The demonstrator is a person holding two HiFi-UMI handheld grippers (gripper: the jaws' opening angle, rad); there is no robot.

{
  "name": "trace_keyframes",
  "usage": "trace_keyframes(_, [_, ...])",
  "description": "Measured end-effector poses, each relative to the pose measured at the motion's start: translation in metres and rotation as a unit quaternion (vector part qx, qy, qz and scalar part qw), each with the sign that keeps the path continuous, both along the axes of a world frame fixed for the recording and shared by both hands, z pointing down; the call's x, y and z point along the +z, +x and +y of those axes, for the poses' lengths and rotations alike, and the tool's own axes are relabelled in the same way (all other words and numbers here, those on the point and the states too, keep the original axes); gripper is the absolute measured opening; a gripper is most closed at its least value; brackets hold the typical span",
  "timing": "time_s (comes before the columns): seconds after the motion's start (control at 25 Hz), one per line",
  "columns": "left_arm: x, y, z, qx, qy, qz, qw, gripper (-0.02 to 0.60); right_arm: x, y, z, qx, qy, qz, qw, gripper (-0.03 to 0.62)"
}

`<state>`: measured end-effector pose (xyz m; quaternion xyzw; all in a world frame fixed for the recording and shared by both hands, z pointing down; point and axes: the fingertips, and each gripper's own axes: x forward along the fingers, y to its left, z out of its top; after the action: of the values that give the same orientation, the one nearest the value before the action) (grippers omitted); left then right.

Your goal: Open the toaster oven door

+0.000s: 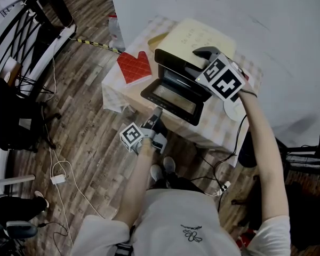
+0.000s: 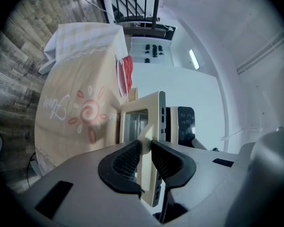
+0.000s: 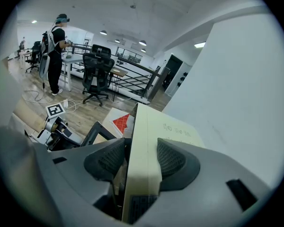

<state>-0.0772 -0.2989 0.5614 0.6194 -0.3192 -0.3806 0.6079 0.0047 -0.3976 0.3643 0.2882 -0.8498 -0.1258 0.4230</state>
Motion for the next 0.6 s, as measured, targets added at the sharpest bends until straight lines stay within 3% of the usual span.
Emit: trace_keyframes(0.6, [0.034,-0.008,0.013,0.008,-0.026,-0.003,0.9996,0.066,0.001,0.000,0.000,-0.003,0.004,-0.001,1.000,0.206])
